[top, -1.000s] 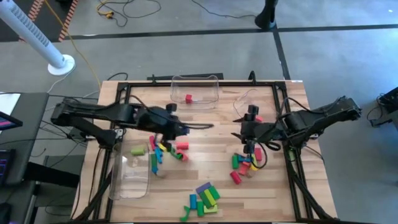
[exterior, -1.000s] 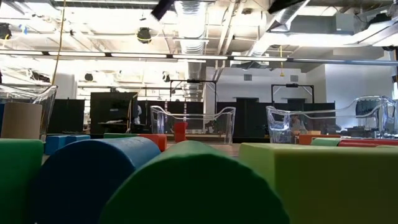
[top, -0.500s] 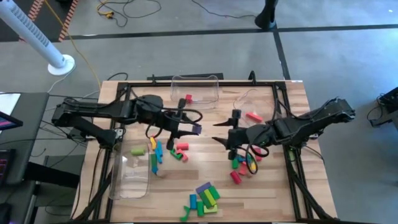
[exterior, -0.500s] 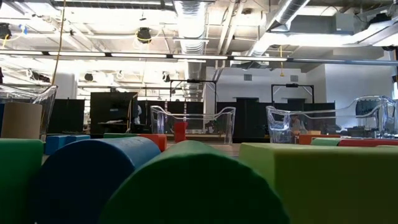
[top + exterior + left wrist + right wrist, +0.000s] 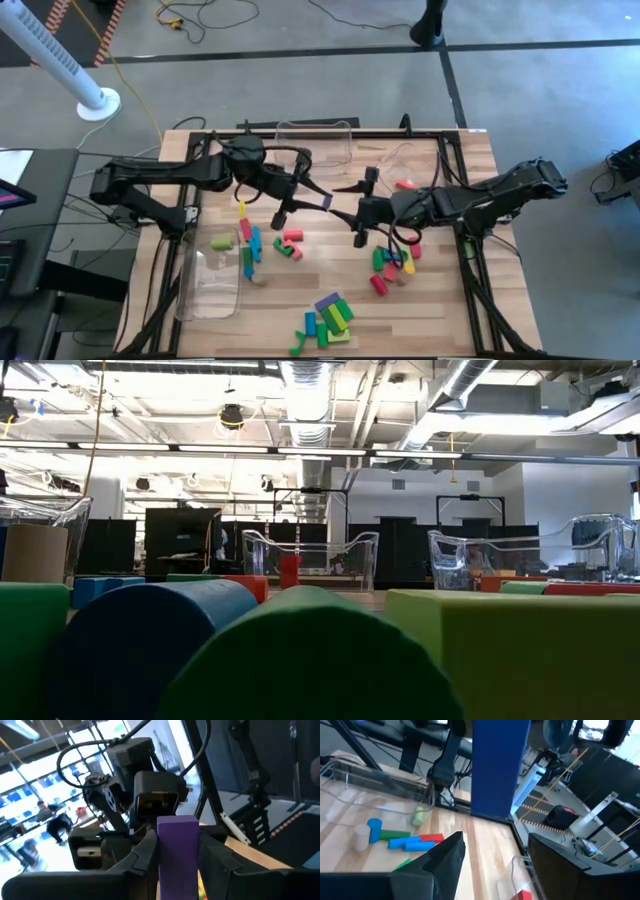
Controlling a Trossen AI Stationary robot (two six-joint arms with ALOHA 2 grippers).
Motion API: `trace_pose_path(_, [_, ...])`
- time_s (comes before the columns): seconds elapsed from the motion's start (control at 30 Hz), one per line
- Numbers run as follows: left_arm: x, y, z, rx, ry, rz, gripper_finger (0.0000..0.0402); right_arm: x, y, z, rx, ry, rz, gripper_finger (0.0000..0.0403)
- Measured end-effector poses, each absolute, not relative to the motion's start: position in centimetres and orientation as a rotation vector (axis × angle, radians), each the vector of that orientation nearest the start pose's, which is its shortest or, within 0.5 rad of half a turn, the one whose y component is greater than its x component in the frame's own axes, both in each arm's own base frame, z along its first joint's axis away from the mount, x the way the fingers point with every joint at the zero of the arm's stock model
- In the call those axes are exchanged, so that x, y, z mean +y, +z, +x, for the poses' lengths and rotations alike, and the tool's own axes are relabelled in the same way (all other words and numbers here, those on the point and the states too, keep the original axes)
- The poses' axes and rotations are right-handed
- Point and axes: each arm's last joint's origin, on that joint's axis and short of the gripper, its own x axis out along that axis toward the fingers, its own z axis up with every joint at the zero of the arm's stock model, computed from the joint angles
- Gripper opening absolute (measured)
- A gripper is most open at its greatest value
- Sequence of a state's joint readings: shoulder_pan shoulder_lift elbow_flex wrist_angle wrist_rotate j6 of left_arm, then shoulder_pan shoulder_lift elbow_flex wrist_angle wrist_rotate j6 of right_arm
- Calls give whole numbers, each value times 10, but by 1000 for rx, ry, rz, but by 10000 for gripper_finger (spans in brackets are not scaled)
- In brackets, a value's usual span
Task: Sort blocks by size
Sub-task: Put the blue rectangular block into the right transparent bin
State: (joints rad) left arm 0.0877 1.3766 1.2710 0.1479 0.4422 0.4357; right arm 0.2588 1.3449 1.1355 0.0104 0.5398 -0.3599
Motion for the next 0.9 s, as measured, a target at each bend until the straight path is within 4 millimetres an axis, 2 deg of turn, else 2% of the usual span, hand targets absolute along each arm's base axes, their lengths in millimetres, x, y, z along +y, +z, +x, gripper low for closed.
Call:
trace_pose_path(0.17, [24, 398, 312, -150, -353, 433, 99, 64, 355, 298, 188, -249, -444, 255])
trace_pose_path(0.33, [24, 389, 313, -228, -343, 452, 99, 63, 357, 299, 170, -245, -444, 255])
trace_pose_path(0.5, [25, 389, 312, -253, -352, 462, 99, 59, 360, 300, 143, -255, -431, 255])
trace_pose_path(0.73, [25, 384, 320, -276, -355, 467, 99, 56, 357, 306, 132, -248, -426, 255])
trace_pose_path(0.9, [26, 373, 330, -248, -364, 456, 99, 58, 354, 309, 136, -233, -431, 243])
